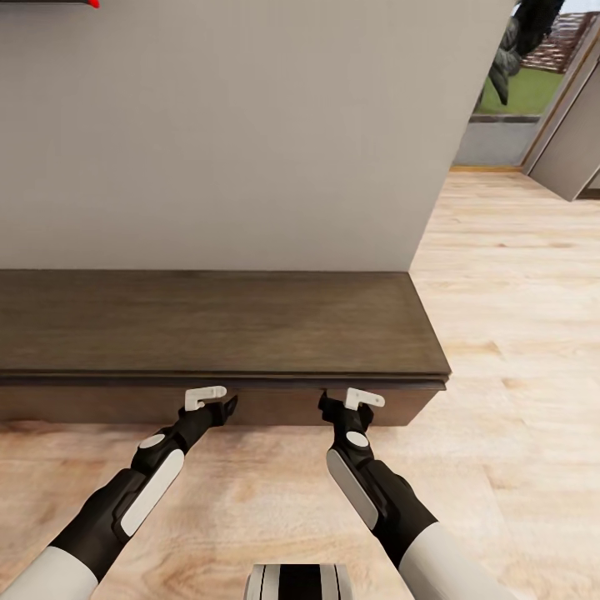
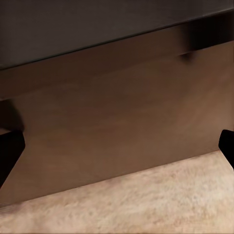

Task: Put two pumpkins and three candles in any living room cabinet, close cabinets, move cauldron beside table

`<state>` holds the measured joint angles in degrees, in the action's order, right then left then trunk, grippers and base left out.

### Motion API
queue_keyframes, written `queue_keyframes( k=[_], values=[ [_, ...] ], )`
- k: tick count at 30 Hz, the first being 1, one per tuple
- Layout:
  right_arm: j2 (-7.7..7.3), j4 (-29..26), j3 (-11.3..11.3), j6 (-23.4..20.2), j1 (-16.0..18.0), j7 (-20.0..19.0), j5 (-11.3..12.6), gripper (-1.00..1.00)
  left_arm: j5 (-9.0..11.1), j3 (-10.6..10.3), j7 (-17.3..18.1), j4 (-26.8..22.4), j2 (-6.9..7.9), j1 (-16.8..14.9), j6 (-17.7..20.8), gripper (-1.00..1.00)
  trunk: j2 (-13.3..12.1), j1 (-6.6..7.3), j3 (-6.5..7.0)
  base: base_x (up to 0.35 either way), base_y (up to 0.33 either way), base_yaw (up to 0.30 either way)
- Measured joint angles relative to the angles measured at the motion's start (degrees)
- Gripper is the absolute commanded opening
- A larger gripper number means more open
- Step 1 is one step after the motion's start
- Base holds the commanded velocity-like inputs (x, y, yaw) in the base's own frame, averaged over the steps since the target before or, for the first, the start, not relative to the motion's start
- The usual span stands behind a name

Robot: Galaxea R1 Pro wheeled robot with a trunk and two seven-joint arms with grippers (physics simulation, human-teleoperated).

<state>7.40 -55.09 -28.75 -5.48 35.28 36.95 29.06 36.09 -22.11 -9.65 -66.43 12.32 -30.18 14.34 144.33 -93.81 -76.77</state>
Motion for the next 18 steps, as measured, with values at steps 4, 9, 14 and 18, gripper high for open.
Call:
queue_keyframes(
  k=[4, 9, 14, 18],
  values=[
    [0.01, 0.00, -0.02, 0.01, 0.00, -0.03, 0.00, 1.00, 0.03, 0.00, 0.00, 0.00, 0.00, -0.01, -0.02, 1.00, 0.00, -0.01, 0.00, 0.027, 0.004, 0.000],
    [0.01, -0.02, -0.02, 0.02, 0.01, -0.09, -0.13, 1.00, -0.01, 0.00, 0.00, 0.01, 0.00, -0.02, -0.03, 1.00, 0.00, -0.03, 0.00, -0.069, 0.000, 0.000],
    [0.01, -0.02, -0.03, 0.02, 0.01, -0.09, -0.13, 1.00, 0.04, 0.00, 0.00, 0.01, 0.00, -0.02, 0.05, 1.00, 0.00, -0.04, 0.00, -0.246, 0.000, 0.000],
    [0.01, -0.02, -0.03, 0.02, 0.01, -0.09, -0.13, 1.00, 0.07, 0.00, 0.00, 0.01, 0.00, -0.01, 0.05, 1.00, 0.00, -0.04, 0.00, -0.266, 0.000, 0.000]
  ],
)
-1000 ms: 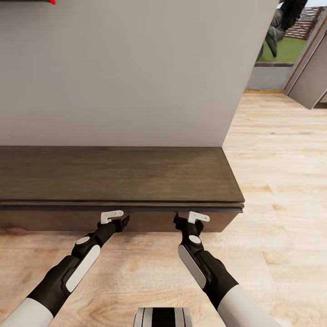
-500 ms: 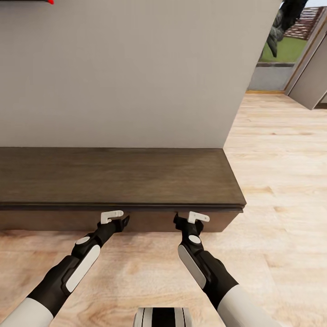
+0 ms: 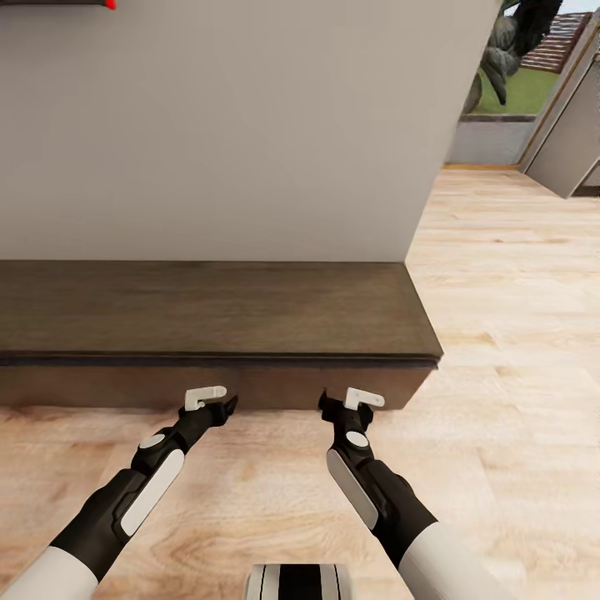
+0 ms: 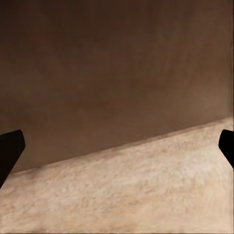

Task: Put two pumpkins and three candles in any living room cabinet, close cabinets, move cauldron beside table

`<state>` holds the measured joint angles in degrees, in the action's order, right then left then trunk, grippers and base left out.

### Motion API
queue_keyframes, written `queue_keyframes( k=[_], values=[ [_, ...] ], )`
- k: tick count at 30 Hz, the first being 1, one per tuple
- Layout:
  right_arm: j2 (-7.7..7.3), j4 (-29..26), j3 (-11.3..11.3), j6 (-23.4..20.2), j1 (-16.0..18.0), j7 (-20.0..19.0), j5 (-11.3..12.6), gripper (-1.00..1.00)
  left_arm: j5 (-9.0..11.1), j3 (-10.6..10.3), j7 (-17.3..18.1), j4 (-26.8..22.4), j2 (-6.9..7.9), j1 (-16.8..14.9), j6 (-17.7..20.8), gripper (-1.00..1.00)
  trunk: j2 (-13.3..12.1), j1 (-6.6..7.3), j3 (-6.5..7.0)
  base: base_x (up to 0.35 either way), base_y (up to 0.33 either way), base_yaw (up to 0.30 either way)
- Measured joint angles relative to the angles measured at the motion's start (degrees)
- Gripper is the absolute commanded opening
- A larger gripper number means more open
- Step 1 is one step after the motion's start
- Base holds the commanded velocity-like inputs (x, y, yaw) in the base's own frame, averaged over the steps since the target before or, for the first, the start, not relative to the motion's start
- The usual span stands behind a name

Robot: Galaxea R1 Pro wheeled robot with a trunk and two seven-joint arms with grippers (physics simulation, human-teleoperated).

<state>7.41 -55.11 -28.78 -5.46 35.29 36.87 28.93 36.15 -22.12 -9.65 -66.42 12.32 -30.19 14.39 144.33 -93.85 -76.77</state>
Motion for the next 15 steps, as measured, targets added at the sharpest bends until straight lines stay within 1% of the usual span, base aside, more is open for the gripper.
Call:
queue_keyframes(
  k=[8, 9, 10, 12, 13, 14, 15],
  values=[
    [-0.02, 0.04, 0.02, -0.33, 0.00, 0.02, 0.06, 1.00, 0.36, 0.02, 0.00, 0.07, -0.06, 0.00, 0.42, 1.00, 0.00, 0.00, 0.00, -0.289, 0.000, 0.000],
    [-0.04, 0.02, 0.04, -0.51, 0.00, 0.05, 0.07, 1.00, 0.45, 0.05, 0.01, 0.08, -0.07, 0.00, 1.12, 1.00, 0.00, -0.01, 0.00, -0.324, 0.000, 0.000],
    [-0.06, 0.01, 0.02, -0.63, 0.00, 0.08, 0.10, 1.00, 0.52, 0.10, 0.01, 0.05, -0.08, 0.00, 2.13, 1.00, 0.00, -0.01, 0.00, -0.329, 0.000, 0.000],
    [-0.07, 0.04, 0.04, -0.95, 0.00, 0.18, 0.16, 1.00, 0.59, 0.33, -0.06, 0.00, -0.10, 0.00, 5.34, 1.00, 0.00, -0.01, 0.00, -0.333, 0.000, 0.000],
    [-0.10, 0.05, 0.07, -1.44, 0.00, 0.23, 0.25, 1.00, 0.60, 0.93, -0.07, -0.16, -0.06, -0.01, 7.35, 1.00, 0.00, -0.01, 0.00, -0.335, 0.000, 0.000],
    [-0.12, 0.06, 0.16, -2.41, 0.00, 0.29, 0.36, 1.00, 0.58, 2.16, -0.08, -0.55, -0.05, -0.01, 9.70, 1.00, 0.00, -0.01, 0.00, -0.336, 0.000, 0.000],
    [-0.14, 0.06, 0.24, -3.83, 0.00, 0.34, 0.46, 1.00, 0.57, 3.85, -0.08, -1.14, -0.06, -0.01, 12.59, 1.00, 0.00, -0.01, 0.00, -0.337, 0.000, 0.000]
  ],
)
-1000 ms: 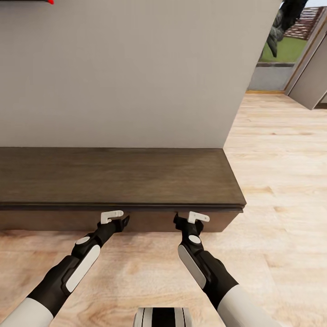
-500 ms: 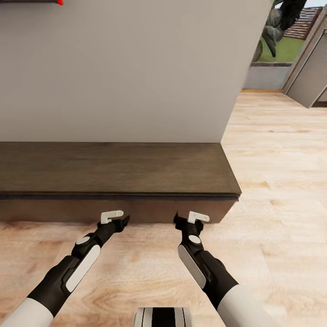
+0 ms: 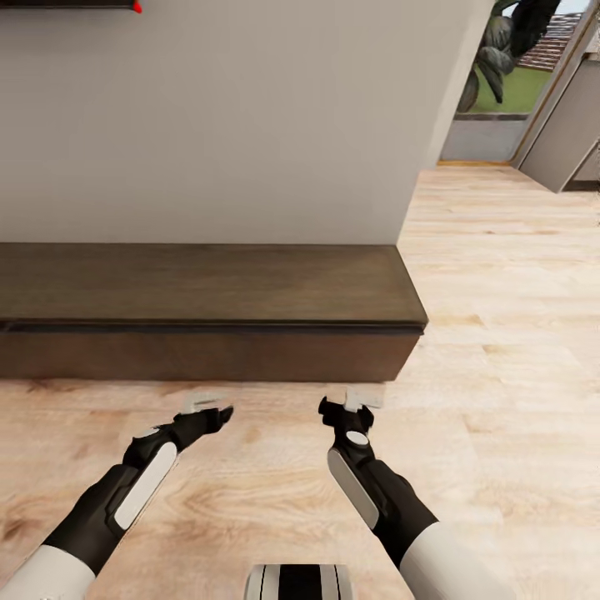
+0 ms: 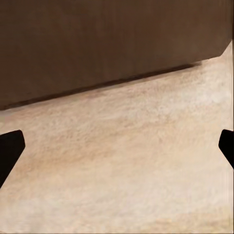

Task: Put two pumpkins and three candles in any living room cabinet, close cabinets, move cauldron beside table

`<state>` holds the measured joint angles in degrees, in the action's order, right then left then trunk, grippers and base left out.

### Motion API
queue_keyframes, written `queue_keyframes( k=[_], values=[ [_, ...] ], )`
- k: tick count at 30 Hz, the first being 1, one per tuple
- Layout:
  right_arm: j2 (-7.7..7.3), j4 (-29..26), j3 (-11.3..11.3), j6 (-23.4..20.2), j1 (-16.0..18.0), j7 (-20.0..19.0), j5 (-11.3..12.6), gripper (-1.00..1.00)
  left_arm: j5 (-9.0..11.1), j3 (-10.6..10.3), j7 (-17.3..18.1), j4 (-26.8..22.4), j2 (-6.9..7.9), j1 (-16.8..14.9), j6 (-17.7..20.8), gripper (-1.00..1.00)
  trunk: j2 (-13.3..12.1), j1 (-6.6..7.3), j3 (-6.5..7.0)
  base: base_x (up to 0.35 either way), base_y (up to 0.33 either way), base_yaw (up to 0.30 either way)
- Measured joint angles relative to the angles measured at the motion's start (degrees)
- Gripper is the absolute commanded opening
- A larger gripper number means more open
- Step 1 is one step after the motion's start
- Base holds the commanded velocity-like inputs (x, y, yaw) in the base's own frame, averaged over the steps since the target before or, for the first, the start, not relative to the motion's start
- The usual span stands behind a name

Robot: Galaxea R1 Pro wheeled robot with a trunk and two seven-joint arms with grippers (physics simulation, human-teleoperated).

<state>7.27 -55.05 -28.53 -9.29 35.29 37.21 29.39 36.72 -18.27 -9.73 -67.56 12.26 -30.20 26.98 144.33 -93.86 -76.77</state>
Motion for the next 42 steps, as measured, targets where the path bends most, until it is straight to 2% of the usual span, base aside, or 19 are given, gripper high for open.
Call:
queue_keyframes(
  k=[3, 4, 8, 10, 11, 13, 16, 21, 28, 31, 34, 35, 40, 42],
  values=[
    [-0.02, -0.08, 0.19, -5.46, 0.00, 0.11, 0.17, 1.00, -0.36, 5.43, 0.02, -1.36, -0.14, 0.00, 10.58, 1.00, 0.00, 0.00, 0.00, -0.337, 0.000, 0.000],
    [-0.03, -0.25, 0.28, -8.20, 0.00, 0.15, 0.22, 1.00, -0.64, 7.25, 0.03, -1.76, -0.18, -0.03, 15.16, 1.00, 0.00, 0.00, 0.00, -0.335, 0.000, 0.000],
    [0.12, -0.83, 0.50, -15.39, 0.00, 0.28, 0.27, 1.00, -0.97, 9.59, -0.04, -3.13, 0.02, -0.35, 25.14, 1.00, 0.00, 0.01, 0.00, -0.247, 0.000, 0.000],
    [0.17, -0.89, 0.55, -17.44, 0.00, 0.28, 0.29, 1.00, -1.03, 10.76, -0.04, -3.77, 0.36, -0.48, 27.52, 1.00, 0.00, 0.02, 0.00, -0.082, 0.000, 0.000],
    [0.24, -0.93, 0.59, -18.99, 0.00, 0.27, 0.31, 1.00, -0.81, 12.47, -0.04, -4.69, 0.67, -0.55, 28.74, 1.00, 0.00, 0.03, 0.00, -0.031, 0.000, 0.000],
    [0.23, -0.95, 0.63, -21.35, 0.00, 0.26, 0.81, 1.00, -0.50, 14.87, -0.04, -5.51, 0.83, -0.54, 29.63, 1.00, 0.00, 0.03, 0.00, -0.014, 0.000, 0.000],
    [0.17, -0.96, 0.63, -22.83, 0.00, 0.24, 2.42, 1.00, -0.08, 16.06, 0.10, -3.94, 0.91, -0.44, 29.69, 1.00, -0.01, 0.06, 0.22, -0.005, 0.000, 0.000],
    [0.21, -0.93, 0.61, -23.31, 0.00, 0.24, 3.54, 1.00, -0.17, 16.51, -0.01, 0.65, 0.81, -0.59, 29.68, 1.00, -0.08, 0.19, 1.32, -0.001, 0.000, 0.000],
    [0.32, -0.72, 0.55, -23.41, 0.00, 0.15, 3.77, 1.00, -0.37, 16.65, -0.93, 2.00, 1.35, -0.78, 29.75, 1.00, -0.17, 0.37, 2.88, 0.000, 0.000, 0.000],
    [0.27, -0.64, 0.59, -23.83, 0.00, 0.00, 4.19, 1.00, -0.35, 16.73, -7.52, 2.48, 1.45, -0.80, 29.85, 1.00, -0.21, 0.45, 3.54, 0.000, 0.000, 0.000],
    [0.27, -0.62, 0.62, -25.97, 0.00, -0.26, 4.46, 1.00, -0.27, 16.71, -10.52, 2.54, 1.38, -0.80, 29.87, 1.00, -0.25, 0.53, 4.21, 0.000, 0.000, 0.000],
    [0.29, -0.65, 0.63, -27.02, 0.00, -0.33, 4.88, 1.00, -0.26, 16.72, -11.11, 2.55, 1.35, -0.80, 29.88, 1.00, -0.26, 0.55, 4.43, 0.000, 0.000, 0.000],
    [0.33, -0.77, 0.62, -31.33, 0.00, -0.42, 10.56, 1.00, -0.23, 16.68, -12.13, 2.57, 1.26, -0.87, 29.88, 1.00, -0.33, 0.68, 5.54, 0.000, 0.000, 0.000],
    [0.37, -0.95, 0.55, -32.26, 0.00, -0.36, 11.58, 1.00, -0.19, 16.67, -12.21, 2.57, 1.23, -0.88, 29.88, 1.00, -0.36, 0.73, 5.98, 0.000, 0.000, 0.000]
  ],
)
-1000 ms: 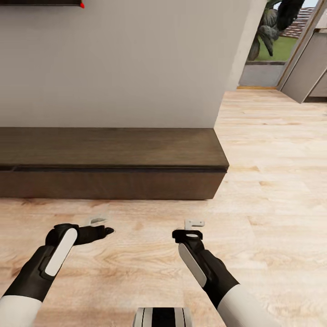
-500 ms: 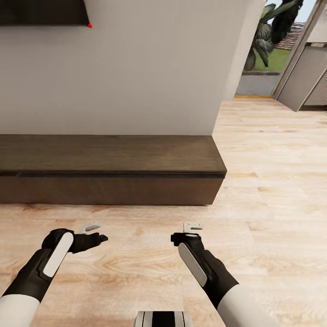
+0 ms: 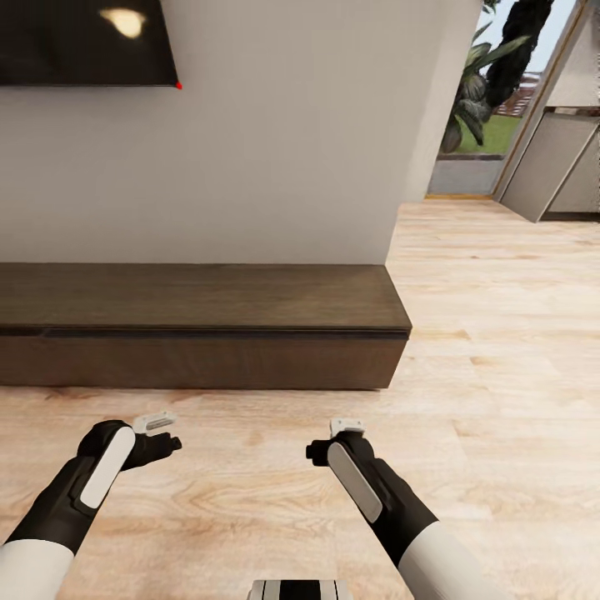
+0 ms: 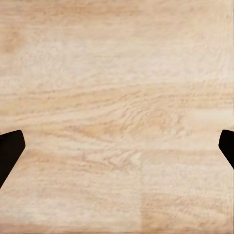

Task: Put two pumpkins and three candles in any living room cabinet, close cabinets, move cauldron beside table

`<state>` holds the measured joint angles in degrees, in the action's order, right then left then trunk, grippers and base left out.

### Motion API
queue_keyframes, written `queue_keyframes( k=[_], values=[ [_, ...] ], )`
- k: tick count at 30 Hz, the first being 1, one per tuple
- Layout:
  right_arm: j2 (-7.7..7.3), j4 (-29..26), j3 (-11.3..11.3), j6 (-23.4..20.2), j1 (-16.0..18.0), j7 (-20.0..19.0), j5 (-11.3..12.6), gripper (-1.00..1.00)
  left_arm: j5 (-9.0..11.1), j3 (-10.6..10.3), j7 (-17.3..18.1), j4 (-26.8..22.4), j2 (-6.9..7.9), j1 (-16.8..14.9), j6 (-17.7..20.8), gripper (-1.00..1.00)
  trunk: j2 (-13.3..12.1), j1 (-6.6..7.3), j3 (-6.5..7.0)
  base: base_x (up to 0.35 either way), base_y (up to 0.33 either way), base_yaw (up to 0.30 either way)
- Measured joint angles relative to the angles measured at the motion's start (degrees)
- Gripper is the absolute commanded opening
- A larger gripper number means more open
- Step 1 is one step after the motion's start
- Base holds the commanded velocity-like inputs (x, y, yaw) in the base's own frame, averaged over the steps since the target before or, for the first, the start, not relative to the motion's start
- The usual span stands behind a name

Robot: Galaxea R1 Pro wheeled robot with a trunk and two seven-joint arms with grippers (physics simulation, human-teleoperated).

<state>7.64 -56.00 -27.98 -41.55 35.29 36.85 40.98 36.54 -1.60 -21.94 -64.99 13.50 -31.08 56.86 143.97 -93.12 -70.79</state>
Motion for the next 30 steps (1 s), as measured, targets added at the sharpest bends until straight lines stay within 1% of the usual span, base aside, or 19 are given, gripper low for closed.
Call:
queue_keyframes(
  k=[6, 12, 24, 30],
  values=[
    [0.08, -0.25, -0.10, -0.63, 0.00, 0.00, 0.73, 1.00, 0.28, 0.01, -0.05, 0.00, -0.07, 0.00, 0.00, 1.00, -0.08, 0.15, 1.33, 0.000, 0.000, 0.000],
    [0.06, -2.05, -0.20, -0.30, 0.00, -0.02, 0.86, 1.00, 0.45, 0.04, -0.05, 0.00, -0.57, 0.00, 0.00, 1.00, -0.16, 0.31, 2.66, 0.000, 0.000, 0.000],
    [0.03, -3.82, -0.37, -0.49, 0.00, -0.01, 0.91, 1.00, 0.73, 0.08, 0.03, 0.00, -0.60, 0.00, 0.00, 1.00, -0.32, 0.62, 5.32, 0.000, 0.000, 0.000],
    [0.11, -3.87, -0.39, -0.54, 0.00, 0.00, 0.98, 1.00, 0.75, 0.08, 0.03, -0.09, -0.59, 0.00, 0.01, 1.00, -0.40, 0.76, 6.65, -0.099, 0.035, 0.159]
  ],
)
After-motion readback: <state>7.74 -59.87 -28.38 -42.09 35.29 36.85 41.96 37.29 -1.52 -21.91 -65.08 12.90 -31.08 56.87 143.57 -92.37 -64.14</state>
